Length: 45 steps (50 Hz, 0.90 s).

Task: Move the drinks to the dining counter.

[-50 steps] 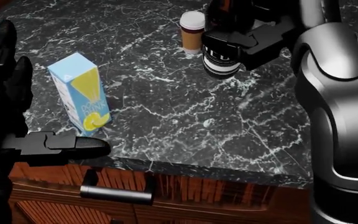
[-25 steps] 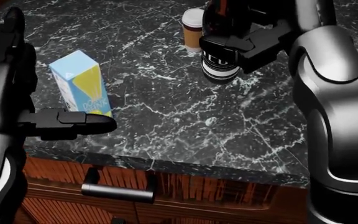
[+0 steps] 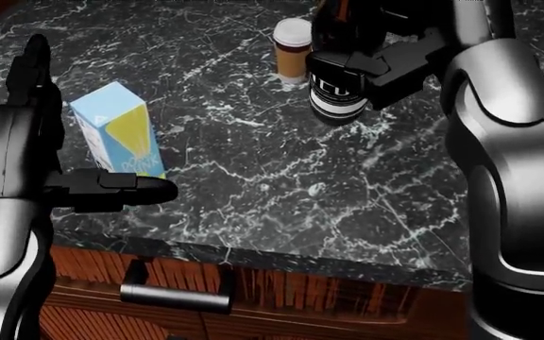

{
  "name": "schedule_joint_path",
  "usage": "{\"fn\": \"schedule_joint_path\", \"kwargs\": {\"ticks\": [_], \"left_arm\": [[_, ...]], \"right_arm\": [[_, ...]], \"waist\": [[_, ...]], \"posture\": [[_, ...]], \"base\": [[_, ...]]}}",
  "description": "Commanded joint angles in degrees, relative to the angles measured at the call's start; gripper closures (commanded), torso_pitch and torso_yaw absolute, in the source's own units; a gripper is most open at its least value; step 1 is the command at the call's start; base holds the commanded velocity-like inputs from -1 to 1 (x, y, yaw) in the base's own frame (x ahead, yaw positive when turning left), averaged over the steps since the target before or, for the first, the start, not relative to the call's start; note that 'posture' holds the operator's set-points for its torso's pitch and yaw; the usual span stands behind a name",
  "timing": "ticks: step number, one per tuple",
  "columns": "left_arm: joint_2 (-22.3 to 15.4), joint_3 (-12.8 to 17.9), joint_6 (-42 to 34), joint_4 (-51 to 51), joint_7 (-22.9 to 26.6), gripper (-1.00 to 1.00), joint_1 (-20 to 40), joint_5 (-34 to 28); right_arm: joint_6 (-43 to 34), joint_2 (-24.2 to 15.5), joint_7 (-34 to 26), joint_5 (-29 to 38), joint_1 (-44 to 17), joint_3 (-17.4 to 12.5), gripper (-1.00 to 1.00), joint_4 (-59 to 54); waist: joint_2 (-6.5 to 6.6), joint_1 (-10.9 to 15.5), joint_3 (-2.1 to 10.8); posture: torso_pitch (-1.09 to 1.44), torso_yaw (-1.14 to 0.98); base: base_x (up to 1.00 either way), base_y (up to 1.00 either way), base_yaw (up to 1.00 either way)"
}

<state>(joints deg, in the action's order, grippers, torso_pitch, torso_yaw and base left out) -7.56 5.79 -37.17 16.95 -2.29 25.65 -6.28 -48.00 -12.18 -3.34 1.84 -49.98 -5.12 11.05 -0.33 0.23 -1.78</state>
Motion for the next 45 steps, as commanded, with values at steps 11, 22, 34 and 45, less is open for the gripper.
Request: {"fn": "schedule_joint_path", "kwargs": {"ticks": [11, 22, 34, 45], "left_arm": [[-0.2, -0.2, 2.1, 1.6, 0.4, -0.28, 1.4, -0.6], [0.0, -0.3, 2.1, 2.4, 0.6, 0.75, 1.2, -0.9], [-0.8, 0.8, -1.7, 6.5, 1.4, 1.0, 1.9, -0.3], [-3.0, 2.2, -11.0, 13.0, 1.7, 1.0, 6.6, 1.6]], "right_arm": [[2.2, -0.4, 0.5, 0.2, -1.8, -0.6, 1.0, 2.1], [1.8, -0.3, 0.4, 0.1, -1.4, -0.6, 1.0, 3.0], [2.2, 0.1, -0.5, 0.7, -1.5, 0.0, 1.0, 2.7], [-0.8, 0.6, -2.3, 1.9, -2.0, 0.7, 1.0, 6.1]], "waist": [[0.04, 0.0, 1.59], [0.02, 0.0, 1.64], [0.11, -0.1, 1.67], [0.11, -0.1, 1.28]], "posture": [[0.0, 0.0], [0.0, 0.0], [0.0, 0.0], [0.0, 0.0]], "base": [[0.0, 0.0, 0.0], [0.0, 0.0, 0.0], [0.0, 0.0, 0.0], [0.0, 0.0, 0.0]]}}
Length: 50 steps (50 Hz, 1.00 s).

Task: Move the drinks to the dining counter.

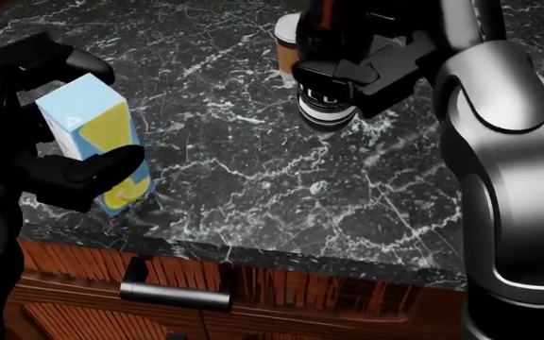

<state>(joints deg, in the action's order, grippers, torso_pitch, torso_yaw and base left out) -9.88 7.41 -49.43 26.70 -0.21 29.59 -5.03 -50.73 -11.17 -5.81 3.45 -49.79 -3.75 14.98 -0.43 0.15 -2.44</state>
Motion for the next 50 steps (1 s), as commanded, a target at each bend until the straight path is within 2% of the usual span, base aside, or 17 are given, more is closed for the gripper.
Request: {"fn": "schedule_joint_path", "kwargs": {"ticks": [1, 11, 15, 18, 20, 21, 23, 26, 28, 33, 38, 39, 41, 42, 44, 48, 50], "left_arm": [[-1.0, 0.8, 0.9, 3.2, -0.4, 1.0, 3.3, 0.4], [-1.9, 1.3, 0.8, 2.8, -0.8, 1.0, 4.1, 1.4], [-2.1, 1.6, 1.1, 2.7, -1.1, 1.0, 3.7, 1.7], [-2.2, 1.6, 0.9, 3.2, -1.2, 1.0, 3.6, 1.9], [-2.1, 1.5, 1.2, 3.3, -1.3, 1.0, 3.3, 2.0], [-2.1, 1.4, 1.2, 3.3, -1.3, 1.0, 3.2, 2.0], [-2.1, 1.3, 1.6, 3.1, -1.3, 1.0, 3.1, 2.0], [-2.0, 1.1, 1.4, 3.5, -1.2, 1.0, 3.0, 2.0], [-2.0, 1.0, 1.4, 3.6, -1.1, 1.0, 3.0, 1.9], [-1.9, 1.0, 1.2, 3.9, -1.0, 1.0, 2.9, 1.8], [-1.8, 1.0, 0.9, 4.3, -0.9, 1.0, 3.0, 1.8], [-1.8, 1.0, 0.9, 4.3, -0.9, 1.0, 3.0, 1.8], [-1.8, 1.0, 0.8, 4.4, -0.9, 1.0, 3.0, 1.8], [-1.8, 0.9, 0.7, 4.5, -0.9, 1.0, 3.1, 1.8], [-1.7, 1.0, 0.7, 4.4, -0.9, 1.0, 3.1, 1.8], [-1.7, 1.1, 1.3, 4.0, -0.9, 1.0, 2.9, 2.0], [-1.8, 1.3, 0.9, 4.2, -1.0, 1.0, 3.3, 2.1]], "right_arm": [[2.0, -0.4, 0.0, 0.6, -2.1, -0.5, 1.0, 2.1], [2.3, 0.3, -0.3, 1.7, -2.0, -0.4, 1.0, 1.7], [2.8, 0.6, -0.1, 1.5, -1.7, -0.7, 1.0, 1.3], [2.9, 0.7, 0.1, 1.4, -1.5, -0.7, 1.0, 1.2], [3.4, 0.7, 0.2, 1.3, -1.3, -0.7, 1.0, 0.9], [3.5, 0.7, 0.2, 1.2, -1.3, -0.7, 1.0, 0.7], [3.3, 0.6, 0.3, 1.1, -1.4, -0.8, 1.0, 0.8], [3.4, 0.4, 0.4, 0.9, -1.3, -0.9, 1.0, 0.8], [3.3, 0.5, 0.6, 0.4, -1.3, -1.1, 1.0, 1.1], [3.2, 0.3, 0.8, 0.1, -1.2, -0.9, 1.0, 1.2], [3.2, 0.1, 0.9, 0.2, -1.2, -0.9, 1.0, 1.1], [3.3, 0.1, 0.9, 0.3, -1.1, -0.8, 1.0, 1.0], [3.6, 0.1, 0.8, 0.4, -1.0, -0.8, 1.0, 0.8], [3.5, 0.1, 0.8, 0.4, -1.0, -0.9, 1.0, 0.8], [3.6, 0.1, 0.8, 0.4, -1.0, -0.8, 1.0, 0.8], [3.7, 0.2, 0.8, 0.6, -0.9, -0.7, 1.0, 0.6], [3.5, 0.2, 0.7, 0.7, -1.0, -0.7, 1.0, 0.8]], "waist": [[0.21, 0.0, 1.9], [0.62, -0.2, 2.35], [-0.31, 0.1, 2.76], [1.62, -0.1, 2.15], [4.46, -0.4, 2.34], [3.95, -0.6, 2.92], [5.12, -0.5, 2.01], [3.14, -0.2, 2.35], [3.04, -0.1, 0.81], [1.91, -0.3, 0.09], [0.05, 0.6, 0.16], [-0.28, 0.5, 1.44], [-3.88, 0.1, 2.08], [-1.85, -0.1, 1.78], [-2.9, 0.2, 2.57], [-1.07, 0.0, 2.48], [-1.37, 0.0, 1.95]], "posture": [[0.0, 0.0], [0.0, 0.0], [0.0, 0.0], [0.0, 0.0], [0.0, 0.0], [0.0, 0.0], [0.0, 0.0], [0.0, 0.0], [0.0, 0.0], [0.0, 0.0], [0.0, 0.0], [0.0, 0.0], [0.0, 0.0], [0.0, 0.0], [0.0, 0.0], [0.0, 0.0], [0.0, 0.0]], "base": [[0.0, 0.0, 0.0], [0.0, 0.05, 0.0], [0.0, 0.29, 0.0], [0.0, 0.3, 0.0], [0.0, 0.31, 0.0], [0.0, 0.3, 0.0], [0.0, 0.3, 0.0], [0.0, 0.23, 0.0], [0.0, 0.0, 0.0], [0.0, 0.0, 0.0], [0.0, 0.0, 0.0], [0.0, 0.05, 0.0], [0.0, 0.17, 0.0], [0.0, 0.19, 0.0], [0.0, 0.19, 0.0], [0.0, 0.23, 0.0], [-0.02, 0.52, 0.0]]}}
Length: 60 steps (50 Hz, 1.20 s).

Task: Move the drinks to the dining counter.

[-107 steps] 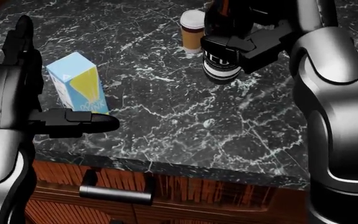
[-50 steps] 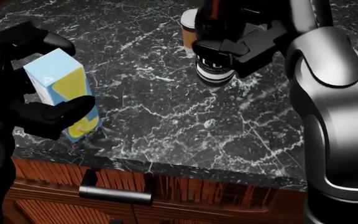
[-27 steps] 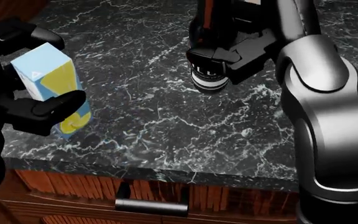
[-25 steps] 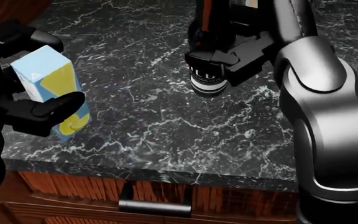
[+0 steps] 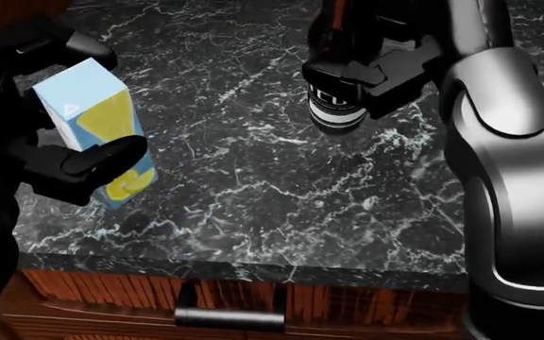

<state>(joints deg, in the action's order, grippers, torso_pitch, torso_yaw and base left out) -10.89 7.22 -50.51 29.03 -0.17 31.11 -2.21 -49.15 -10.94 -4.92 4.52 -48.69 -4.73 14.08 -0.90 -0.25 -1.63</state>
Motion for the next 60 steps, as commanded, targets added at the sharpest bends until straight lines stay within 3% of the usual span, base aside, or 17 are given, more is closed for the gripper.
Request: {"fn": "schedule_joint_path", "kwargs": {"ticks": [1, 8, 12, 14, 20, 32, 34, 35, 36, 37, 41, 44, 46, 47, 49, 58, 60], "left_arm": [[-0.9, 1.5, 1.7, 2.0, -1.0, 1.0, 1.9, -0.7], [-1.0, 1.5, 1.4, 2.3, -1.1, 1.0, 2.1, -0.4], [-1.0, 1.2, 1.5, 2.4, -1.1, 1.0, 1.8, -0.5], [-0.9, 1.0, 1.8, 2.4, -1.0, 1.0, 1.4, -0.6], [-0.5, 0.7, 1.7, 3.1, -0.7, 1.0, 0.9, -1.0], [-0.2, 0.7, 1.8, 3.5, -0.3, 1.0, 0.6, -1.3], [-0.2, 0.8, 2.0, 3.3, -0.3, 1.0, 0.6, -1.3], [-0.2, 0.9, 2.1, 3.2, -0.3, 1.0, 0.6, -1.3], [-0.2, 0.9, 2.1, 3.3, -0.3, 1.0, 0.5, -1.3], [-0.2, 0.8, 2.3, 3.2, -0.2, 1.0, 0.4, -1.3], [-0.2, 0.9, 2.2, 3.2, -0.2, 1.0, 0.4, -1.3], [-0.3, 1.1, 2.2, 3.3, -0.3, 1.0, 0.3, -1.2], [-0.3, 1.1, 2.2, 3.3, -0.2, 1.0, 0.3, -1.2], [-0.3, 1.1, 2.0, 3.5, -0.2, 1.0, 0.4, -1.2], [-0.3, 1.1, 2.1, 3.4, -0.3, 1.0, 0.4, -1.1], [-0.5, 1.3, 2.0, 3.7, -0.2, 1.0, 0.2, -1.0], [-0.5, 1.3, 1.4, 4.3, -0.2, 1.0, 0.2, -1.0]], "right_arm": [[1.7, 0.0, -0.2, -0.3, -2.2, 0.4, 1.0, 1.7], [1.3, 0.0, -0.4, -0.4, -2.4, 0.1, 1.0, 2.3], [1.3, -0.1, -0.3, -0.6, -2.1, 0.0, 1.0, 2.5], [1.3, -0.1, -0.3, -0.7, -2.0, -0.1, 1.0, 2.5], [1.5, -0.1, -0.2, -0.8, -1.7, 0.1, 1.0, 2.7], [0.7, -0.1, -0.2, -0.8, -1.8, 0.1, 1.0, 3.4], [0.7, -0.1, -0.3, -0.8, -1.8, 0.1, 1.0, 3.4], [0.7, 0.0, -0.3, -0.7, -1.8, 0.2, 1.0, 3.5], [1.0, 0.0, -0.4, -0.6, -1.8, 0.4, 1.0, 3.3], [1.6, -0.2, -0.6, 0.0, -1.5, 0.9, 1.0, 3.2], [1.5, 0.3, -0.7, 0.1, -1.6, 0.5, 1.0, 3.4], [1.4, 0.5, -0.8, 0.3, -1.5, 0.7, 1.0, 3.5], [1.1, 0.6, -1.0, 0.2, -1.5, 0.7, 1.0, 3.8], [0.8, 0.6, -1.0, 0.2, -1.6, 0.7, 1.0, 4.0], [0.9, 0.7, -1.1, 0.1, -1.6, 0.6, 1.0, 3.9], [0.4, 0.9, -1.4, 0.1, -1.6, 1.0, 1.0, 4.3], [0.2, 1.0, -1.5, 0.2, -1.5, 1.0, 1.0, 4.5]], "waist": [[-1.25, 0.5, 1.34], [1.3, 1.7, 1.8], [6.64, 2.3, 3.19], [6.56, 3.1, 1.53], [3.93, 2.5, 2.6], [3.63, 0.7, 0.06], [1.23, 0.5, -0.23], [-2.92, -0.1, 1.63], [0.24, -1.2, 0.0], [-1.67, 0.1, 3.12], [-2.11, 0.4, 0.32], [3.19, -0.4, -1.87], [8.98, -0.1, 1.31], [4.88, 1.4, -1.78], [3.67, 1.5, 0.28], [-5.97, 1.6, -0.12], [-3.98, 1.7, -1.16]], "posture": [[0.0, 0.0], [0.0, 0.0], [0.0, 0.0], [0.0, 0.0], [0.0, 0.0], [0.0, 0.0], [0.0, 0.0], [0.0, 0.0], [0.0, 0.0], [0.0, 0.0], [0.0, 0.0], [0.0, 0.0], [0.0, 0.0], [0.0, 0.0], [0.0, 0.0], [0.0, 0.0], [0.0, 0.0]], "base": [[-0.06, 0.62, 0.0], [-0.28, 0.61, 0.0], [-0.68, 0.6, 0.0], [-0.75, 0.55, 0.0], [-0.8, 0.48, 0.0], [-0.99, 0.43, 0.0], [-1.0, 0.42, 0.0], [-1.0, 0.41, 0.0], [-0.74, 0.37, 0.0], [-0.3, 0.34, 0.0], [-0.04, 0.3, 0.24], [0.0, 0.0, 1.0], [0.0, 0.0, 1.0], [0.0, 0.0, 1.0], [0.0, 0.0, 1.0], [0.0, 0.0, 1.0], [0.0, 0.0, 1.0]]}}
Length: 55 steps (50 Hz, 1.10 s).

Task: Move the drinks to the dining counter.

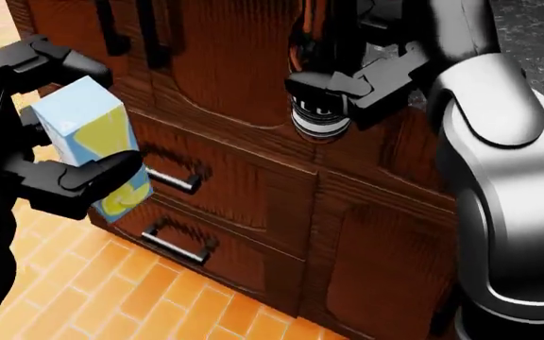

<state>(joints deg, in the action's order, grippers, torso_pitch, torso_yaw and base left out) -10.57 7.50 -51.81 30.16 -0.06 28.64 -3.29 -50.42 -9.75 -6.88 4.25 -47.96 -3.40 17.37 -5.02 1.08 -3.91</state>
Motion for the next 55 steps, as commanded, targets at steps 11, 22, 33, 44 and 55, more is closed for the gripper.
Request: {"fn": "schedule_joint_path", "kwargs": {"ticks": [11, 22, 33, 44, 55], "left_arm": [[-1.0, 1.4, 3.3, 3.0, -0.2, 1.0, 2.1, 0.2], [-1.0, 1.3, 2.7, 3.7, -0.2, 1.0, 2.1, 0.3], [-1.2, 1.3, 2.6, 4.0, 0.1, 1.0, 2.3, 0.3], [-0.9, 1.0, 3.2, 3.7, 0.2, 1.0, 1.9, 0.0], [-0.7, 0.9, 3.9, 3.4, 0.3, 1.0, 1.6, -0.1]], "right_arm": [[2.4, 0.5, -0.2, 1.0, -1.8, 0.2, 1.0, 0.3], [2.8, 0.8, -0.4, 1.0, -1.4, 0.0, 1.0, 0.2], [2.3, 0.5, -0.5, 1.0, -2.1, -0.1, 1.0, 0.2], [3.2, 0.6, -0.4, 0.8, -1.4, -0.1, 1.0, -0.2], [3.0, 0.8, -0.8, 1.0, -1.1, 0.2, 1.0, 0.3]], "waist": [[9.88, 0.2, 2.8], [3.48, 0.4, 1.97], [3.67, 0.2, 2.54], [7.5, 1.5, 3.59], [1.48, -0.9, 1.8]], "posture": [[0.0, 0.0], [0.0, 0.0], [0.0, 0.0], [0.0, 0.0], [0.0, 0.0]], "base": [[0.0, 0.0, 1.0], [0.0, 0.0, 1.0], [0.0, 0.0, 1.0], [0.0, 0.0, 1.0], [0.0, 0.0, 0.82]]}}
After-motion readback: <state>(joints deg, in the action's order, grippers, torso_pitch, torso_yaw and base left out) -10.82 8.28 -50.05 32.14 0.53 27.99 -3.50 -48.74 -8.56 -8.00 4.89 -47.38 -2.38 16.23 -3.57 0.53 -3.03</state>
